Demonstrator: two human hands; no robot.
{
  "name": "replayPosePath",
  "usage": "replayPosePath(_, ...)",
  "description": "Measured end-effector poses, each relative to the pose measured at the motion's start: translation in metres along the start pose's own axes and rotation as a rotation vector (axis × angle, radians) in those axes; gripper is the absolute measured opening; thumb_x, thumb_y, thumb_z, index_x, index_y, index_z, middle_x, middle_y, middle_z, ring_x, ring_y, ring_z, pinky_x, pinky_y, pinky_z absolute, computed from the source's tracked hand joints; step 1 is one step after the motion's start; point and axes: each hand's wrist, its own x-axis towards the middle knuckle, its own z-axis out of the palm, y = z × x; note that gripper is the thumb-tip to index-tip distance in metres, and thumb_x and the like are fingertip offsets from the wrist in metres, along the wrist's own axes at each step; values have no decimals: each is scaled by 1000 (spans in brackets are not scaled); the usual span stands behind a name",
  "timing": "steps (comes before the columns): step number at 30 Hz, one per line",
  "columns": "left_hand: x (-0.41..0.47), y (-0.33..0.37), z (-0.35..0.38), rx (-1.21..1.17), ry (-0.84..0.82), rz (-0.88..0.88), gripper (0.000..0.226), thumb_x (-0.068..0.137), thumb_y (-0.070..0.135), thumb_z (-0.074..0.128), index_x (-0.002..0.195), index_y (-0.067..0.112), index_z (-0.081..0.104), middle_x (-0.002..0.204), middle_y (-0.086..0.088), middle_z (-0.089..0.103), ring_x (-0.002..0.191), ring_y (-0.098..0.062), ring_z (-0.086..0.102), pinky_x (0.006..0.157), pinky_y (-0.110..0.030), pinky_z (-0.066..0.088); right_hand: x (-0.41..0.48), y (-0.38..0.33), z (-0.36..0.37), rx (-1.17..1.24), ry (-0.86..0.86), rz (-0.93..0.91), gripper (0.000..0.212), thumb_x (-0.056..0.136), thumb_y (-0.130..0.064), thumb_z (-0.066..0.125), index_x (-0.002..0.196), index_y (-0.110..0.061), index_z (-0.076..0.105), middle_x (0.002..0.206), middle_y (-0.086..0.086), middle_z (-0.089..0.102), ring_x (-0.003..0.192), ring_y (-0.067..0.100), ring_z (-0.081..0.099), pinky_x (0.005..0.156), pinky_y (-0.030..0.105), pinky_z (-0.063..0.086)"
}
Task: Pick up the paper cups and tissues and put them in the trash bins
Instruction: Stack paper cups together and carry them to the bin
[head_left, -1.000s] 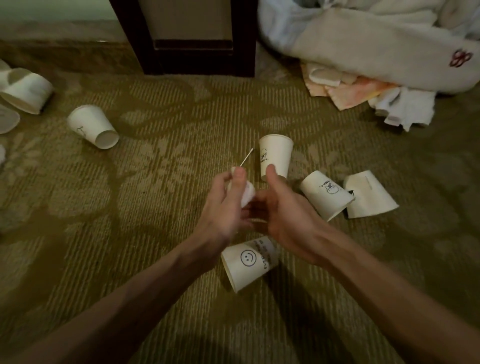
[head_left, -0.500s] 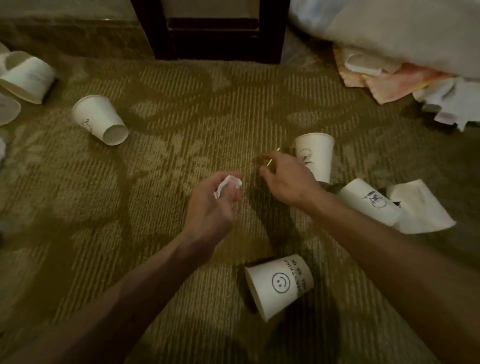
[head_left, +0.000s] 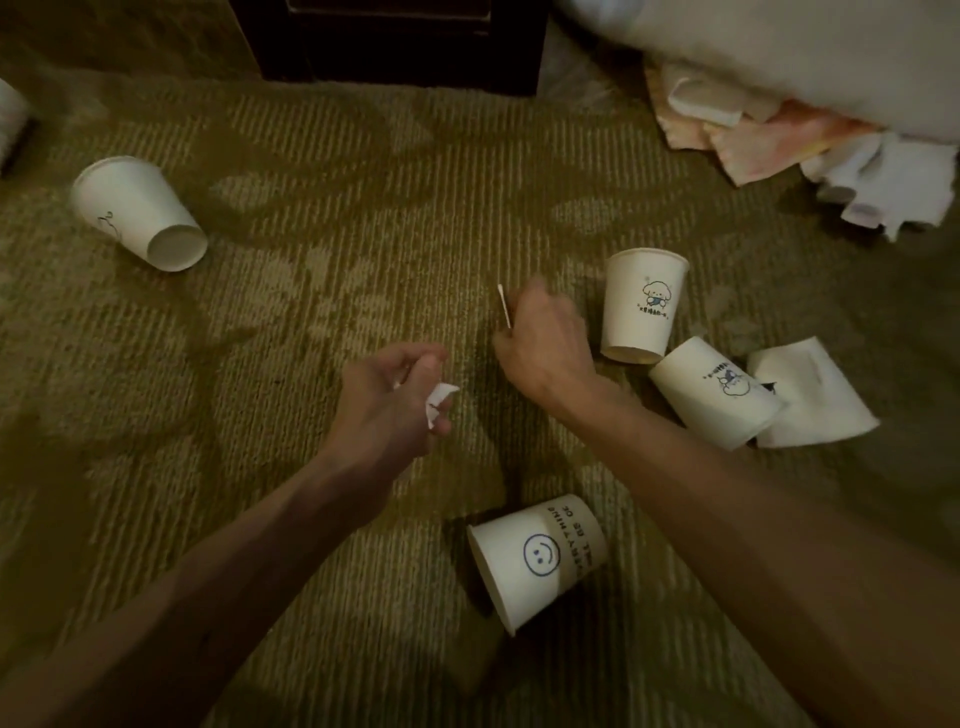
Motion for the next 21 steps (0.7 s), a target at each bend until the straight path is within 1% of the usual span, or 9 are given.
replayPosePath(3,-1,-1,4,10,-4,-4,25,101,10,49,118,23,60,94,-5,69,56,-3,62,42,-17,41,-16,-2,-10,183,-142,89,25,91,-19,64,113,-19,52,91,-6,52,72,2,50,55,17,37)
replayPosePath(5,-2,0,6,-3,4,-12,24,101,10,49,117,21,62,92,-4,69,60,-7,61,41,-16,40,-32,-3,-16,327,-188,88,18,91,-19,65,107,-23,59,94,-7,61,78,3,58,62,19,45)
replayPosePath(9,-10,6,21,-45,44,-31,29,102,37,45,95,19,67,59,9,58,52,-6,50,39,-19,37,-74,-2,-32,613,-232,82,17,90,-16,65,88,-33,63,77,-11,63,64,0,60,58,20,50)
replayPosePath(11,-19,14,31,-86,12,-78,42,98,53,41,91,21,67,62,11,64,52,-5,55,43,-22,42,-93,-2,-41,721,-267,65,19,90,-13,64,87,-32,65,69,-11,62,59,3,58,56,22,51)
replayPosePath(13,-30,18,38,-104,-44,-52,47,99,53,39,92,17,67,76,1,73,63,-11,68,50,-25,51,-108,-2,-49,774,-322,14,19,90,-10,64,89,-29,67,66,-11,63,60,4,59,57,21,50)
replayPosePath(15,-42,21,42,-64,-74,48,47,103,43,37,87,9,65,68,0,71,59,-10,68,48,-21,51,-118,-2,-54,819,-358,-21,17,90,-9,64,93,-25,68,66,-12,64,60,1,61,56,17,48)
replayPosePath(17,-52,21,42,-3,-93,139,46,105,38,33,86,7,61,62,2,66,54,-9,63,46,-21,49,-124,0,-57,803,-339,-55,12,91,-15,64,93,-26,67,70,-13,66,62,1,62,57,16,48)
replayPosePath(19,-56,22,40,65,-58,175,44,106,37,32,85,11,60,63,3,62,56,-8,58,47,-22,48,-131,9,-57,596,-283,-132,5,90,-39,62,94,-36,64,82,-18,66,76,-3,63,63,18,49)
replayPosePath(21,-58,23,36,58,-23,142,41,106,35,32,87,14,61,67,4,59,61,-9,57,54,-26,48,-139,26,-55,270,-328,-221,35,78,-68,57,105,-46,54,102,-24,59,94,-8,55,75,19,46)
